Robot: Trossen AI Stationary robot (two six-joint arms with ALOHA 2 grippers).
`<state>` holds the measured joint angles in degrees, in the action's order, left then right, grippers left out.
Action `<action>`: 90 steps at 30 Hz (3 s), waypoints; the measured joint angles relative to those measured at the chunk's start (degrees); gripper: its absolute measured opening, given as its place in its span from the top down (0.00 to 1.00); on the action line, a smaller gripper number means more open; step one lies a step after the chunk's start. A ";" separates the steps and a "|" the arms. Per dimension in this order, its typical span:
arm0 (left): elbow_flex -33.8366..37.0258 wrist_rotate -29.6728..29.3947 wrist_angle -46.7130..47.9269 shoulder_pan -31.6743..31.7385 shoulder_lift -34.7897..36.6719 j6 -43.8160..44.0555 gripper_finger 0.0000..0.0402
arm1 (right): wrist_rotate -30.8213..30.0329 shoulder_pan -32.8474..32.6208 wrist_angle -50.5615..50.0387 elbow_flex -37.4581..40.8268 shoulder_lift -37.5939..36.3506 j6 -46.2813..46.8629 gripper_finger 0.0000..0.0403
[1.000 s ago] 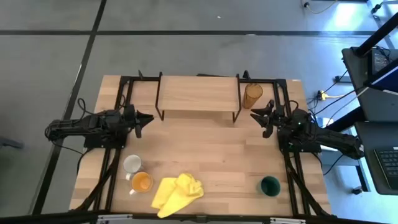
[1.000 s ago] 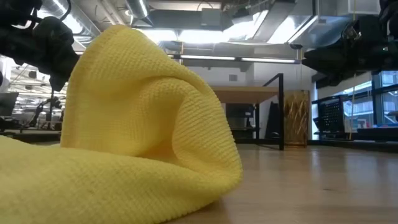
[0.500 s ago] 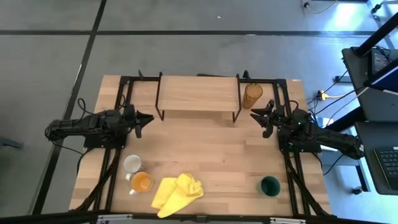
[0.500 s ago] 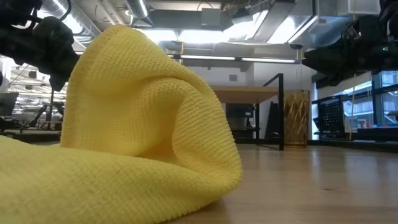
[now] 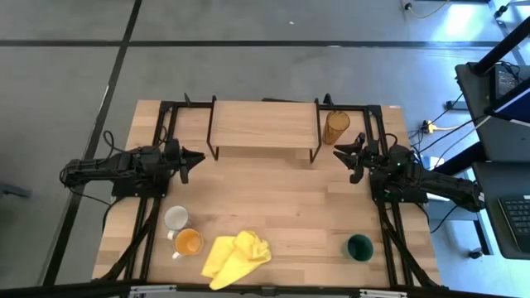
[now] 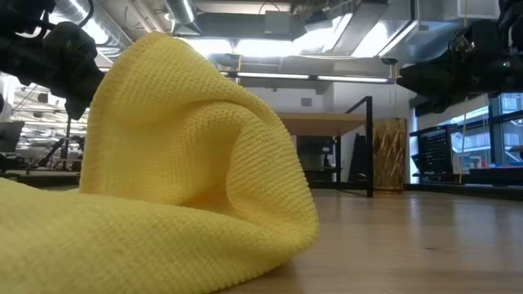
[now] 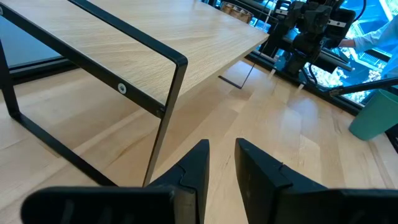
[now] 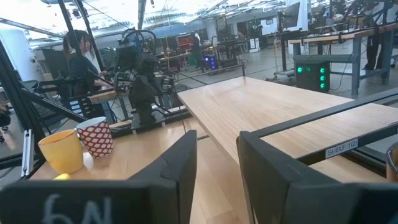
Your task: Stack small to large cups/mugs on shelf
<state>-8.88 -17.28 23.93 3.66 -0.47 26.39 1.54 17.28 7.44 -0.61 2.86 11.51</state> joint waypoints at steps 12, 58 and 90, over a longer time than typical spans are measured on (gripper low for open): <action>0.01 0.00 0.00 0.02 0.00 0.00 0.82 | 0.00 0.02 -0.02 -0.01 0.01 0.00 0.70; 0.01 0.00 -0.01 0.02 0.00 0.00 0.82 | 0.00 0.00 0.00 -0.01 -0.01 0.00 0.70; 0.00 -2.60 -1.08 0.01 0.00 -24.05 0.82 | 0.00 0.00 -0.02 -0.01 0.01 0.04 0.70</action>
<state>-8.88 -19.88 22.86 3.67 -0.47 2.35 1.54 17.28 7.42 -0.62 2.87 11.55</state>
